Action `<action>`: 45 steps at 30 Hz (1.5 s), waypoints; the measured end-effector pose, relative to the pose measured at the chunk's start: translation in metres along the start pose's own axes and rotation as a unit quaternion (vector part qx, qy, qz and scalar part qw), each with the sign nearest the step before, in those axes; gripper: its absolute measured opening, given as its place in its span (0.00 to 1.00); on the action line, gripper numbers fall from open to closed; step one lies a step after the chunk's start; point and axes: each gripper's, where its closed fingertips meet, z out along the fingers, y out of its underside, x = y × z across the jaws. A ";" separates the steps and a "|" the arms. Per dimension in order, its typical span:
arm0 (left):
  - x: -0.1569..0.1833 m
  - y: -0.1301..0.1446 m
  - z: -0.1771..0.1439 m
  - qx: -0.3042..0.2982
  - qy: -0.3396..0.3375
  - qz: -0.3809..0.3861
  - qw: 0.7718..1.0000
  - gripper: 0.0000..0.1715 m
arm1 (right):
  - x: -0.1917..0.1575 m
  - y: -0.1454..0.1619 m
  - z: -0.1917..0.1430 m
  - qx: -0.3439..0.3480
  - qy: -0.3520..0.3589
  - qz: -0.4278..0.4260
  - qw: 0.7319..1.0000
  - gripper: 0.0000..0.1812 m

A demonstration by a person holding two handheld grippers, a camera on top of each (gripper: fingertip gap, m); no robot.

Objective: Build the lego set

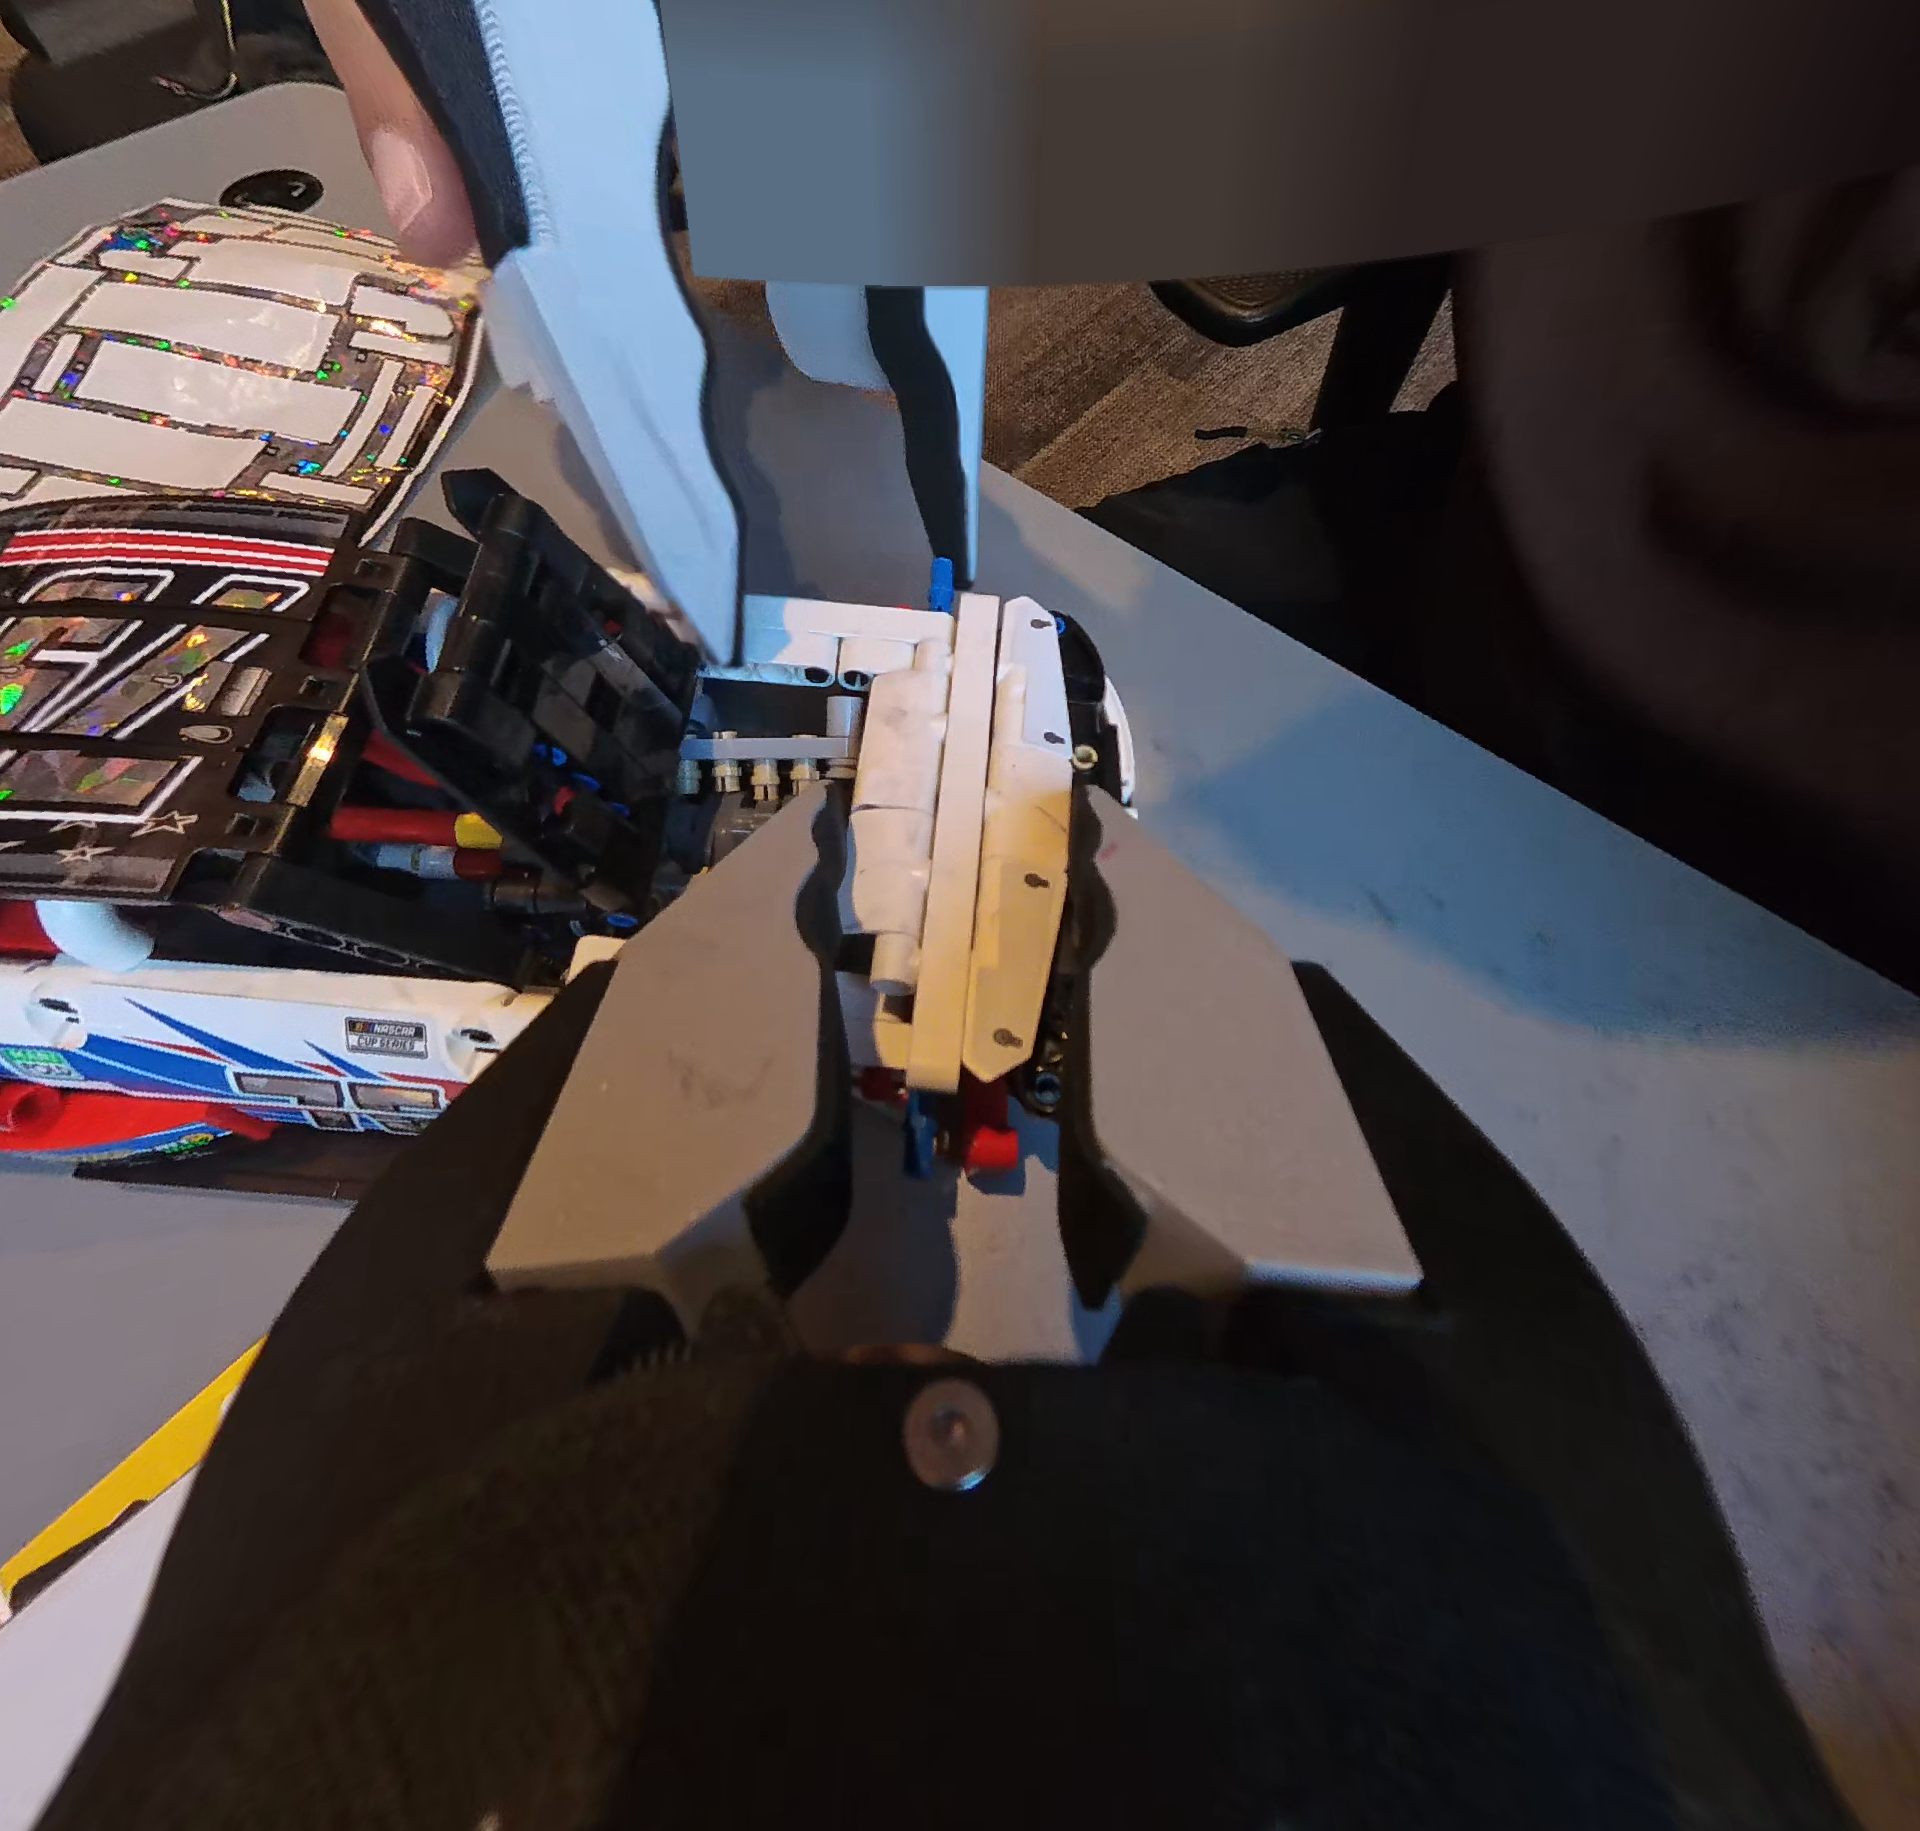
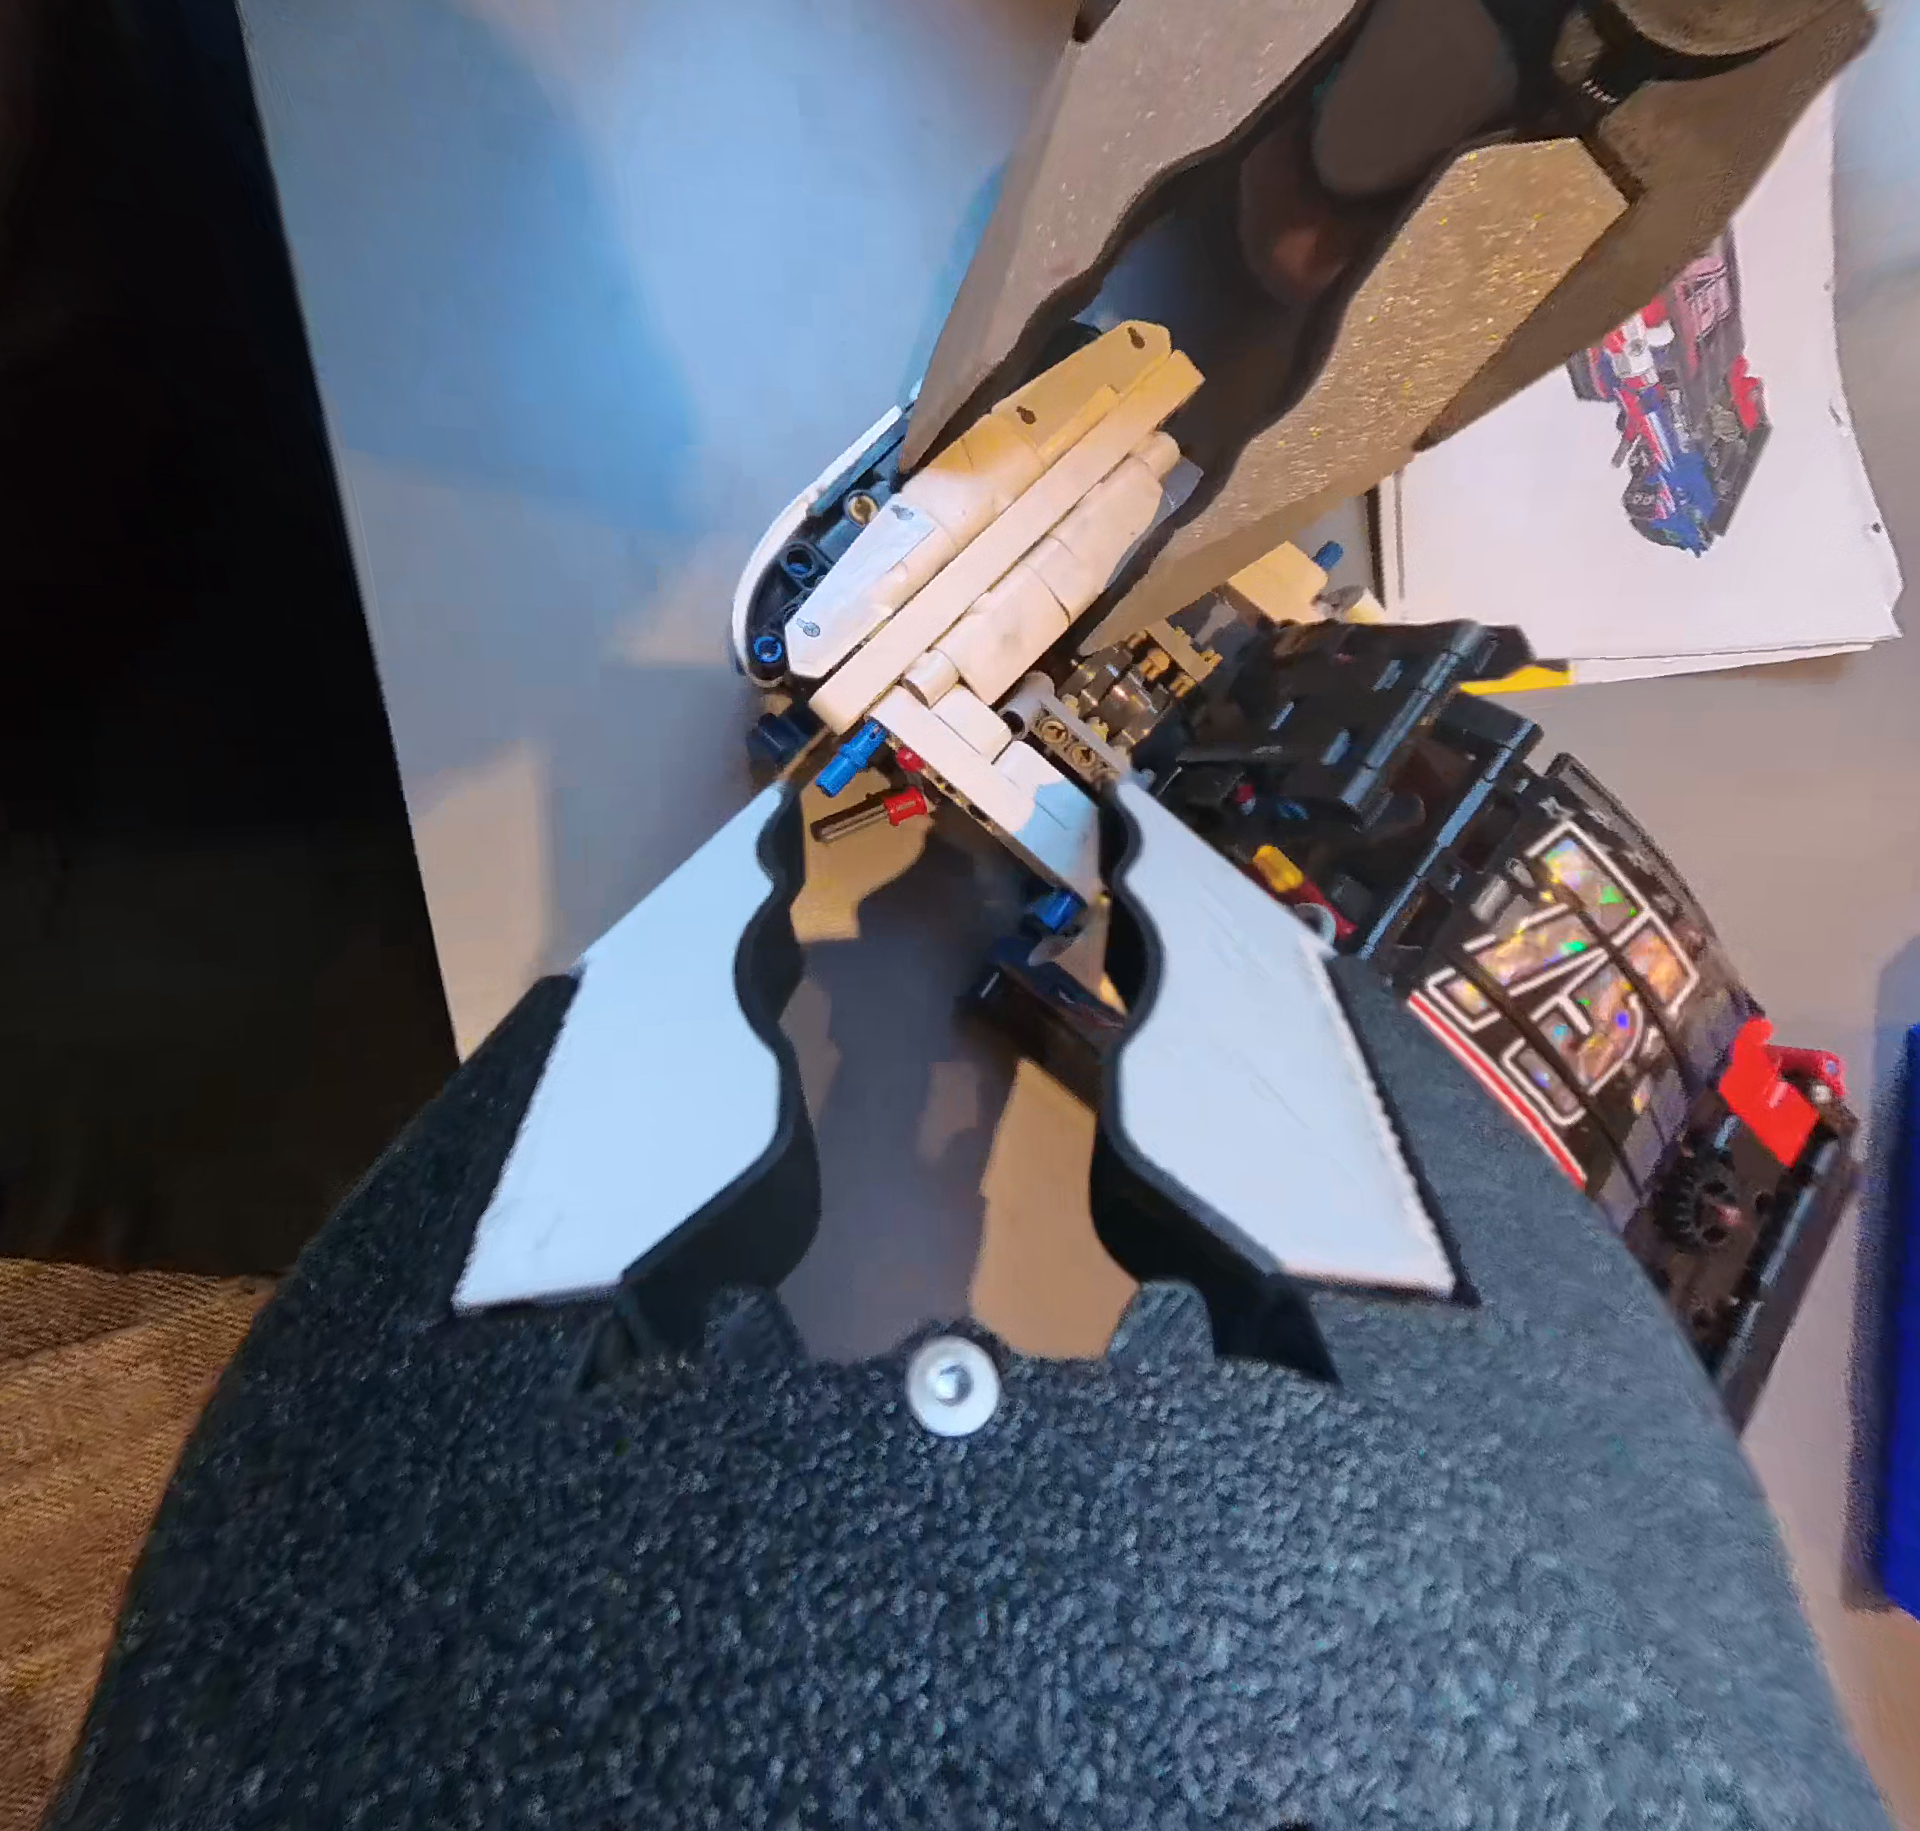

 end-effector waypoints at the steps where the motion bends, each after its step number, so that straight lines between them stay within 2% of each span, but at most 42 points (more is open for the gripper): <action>1: 0.000 0.000 0.000 0.000 0.000 -0.002 1.000 0.23 | 0.001 0.001 0.003 -0.009 0.007 -0.008 1.000 0.33; 5: 0.000 0.001 -0.001 0.002 0.002 -0.007 1.000 0.24 | 0.004 0.005 0.006 -0.059 0.048 -0.064 0.995 0.30; 9: 0.000 0.001 0.000 0.002 0.002 -0.006 1.000 0.24 | 0.005 0.002 0.003 -0.077 0.096 -0.110 0.986 0.27; 13: 0.000 0.001 0.000 -0.007 0.002 0.000 1.000 0.24 | 0.004 0.002 0.001 -0.048 0.122 -0.089 0.987 0.24; 18: 0.000 0.001 0.000 -0.014 0.007 -0.002 1.000 0.24 | 0.003 0.002 0.001 -0.001 0.114 -0.050 0.992 0.23; 22: 0.000 0.001 0.000 -0.009 0.007 -0.002 1.000 0.24 | 0.002 0.001 0.001 -0.026 0.085 -0.086 0.992 0.22; 25: 0.000 0.001 0.000 -0.010 0.006 -0.001 1.000 0.24 | -0.002 0.000 0.000 -0.053 0.031 -0.118 0.991 0.22; 32: 0.000 0.001 0.000 -0.013 0.005 -0.001 1.000 0.23 | 0.000 -0.003 -0.001 -0.079 -0.068 -0.127 0.986 0.26; 41: 0.000 0.001 0.000 -0.014 0.005 -0.002 1.000 0.23 | -0.005 0.000 0.005 -0.118 -0.132 -0.161 0.971 0.23; 45: 0.000 0.001 0.000 -0.017 0.003 -0.003 1.000 0.23 | -0.006 0.000 0.005 -0.112 -0.152 -0.148 0.971 0.23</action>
